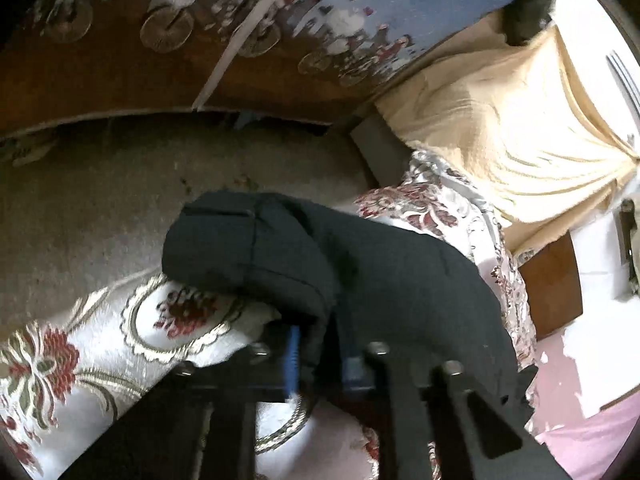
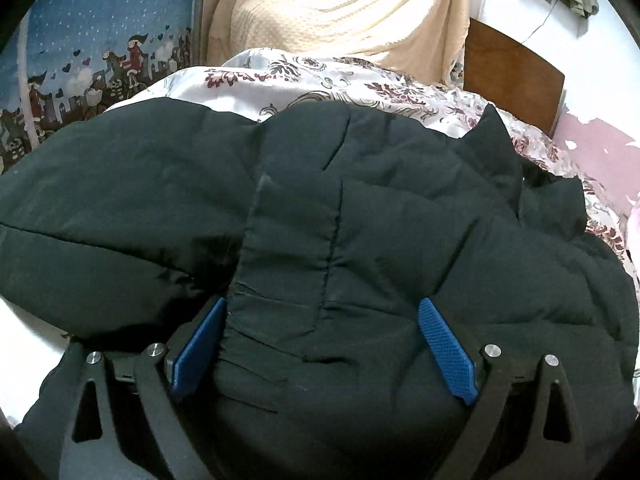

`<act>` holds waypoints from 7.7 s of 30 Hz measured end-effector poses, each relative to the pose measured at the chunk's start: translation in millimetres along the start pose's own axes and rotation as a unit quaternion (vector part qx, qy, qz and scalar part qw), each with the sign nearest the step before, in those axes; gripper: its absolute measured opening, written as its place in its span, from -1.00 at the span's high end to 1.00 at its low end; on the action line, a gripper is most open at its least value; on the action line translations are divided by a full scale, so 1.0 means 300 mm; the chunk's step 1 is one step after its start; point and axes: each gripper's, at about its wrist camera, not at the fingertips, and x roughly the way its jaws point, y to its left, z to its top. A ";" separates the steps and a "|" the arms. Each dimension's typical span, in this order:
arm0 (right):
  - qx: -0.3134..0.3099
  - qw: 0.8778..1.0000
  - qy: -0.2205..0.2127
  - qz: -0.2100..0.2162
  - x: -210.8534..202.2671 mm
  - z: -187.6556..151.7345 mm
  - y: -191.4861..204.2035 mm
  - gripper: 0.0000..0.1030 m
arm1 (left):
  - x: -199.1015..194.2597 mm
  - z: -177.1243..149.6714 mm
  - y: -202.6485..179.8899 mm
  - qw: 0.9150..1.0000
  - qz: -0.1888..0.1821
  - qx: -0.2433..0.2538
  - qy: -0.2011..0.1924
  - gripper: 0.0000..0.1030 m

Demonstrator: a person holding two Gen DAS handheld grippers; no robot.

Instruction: Fold large clothes

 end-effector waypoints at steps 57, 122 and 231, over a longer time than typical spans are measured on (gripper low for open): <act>0.459 0.829 -0.134 0.289 -0.284 -0.625 -1.198 -0.86 | -0.097 -1.172 -1.178 0.797 -0.310 0.487 0.178 -0.81; 0.179 0.977 0.058 0.097 0.038 -0.271 -1.023 0.27 | 0.359 -0.926 -1.163 0.814 -0.046 0.570 0.099 -0.99; 0.179 0.980 -0.024 0.081 0.020 0.014 -1.002 0.68 | 0.134 -0.757 -1.196 0.861 -0.206 0.461 0.065 0.49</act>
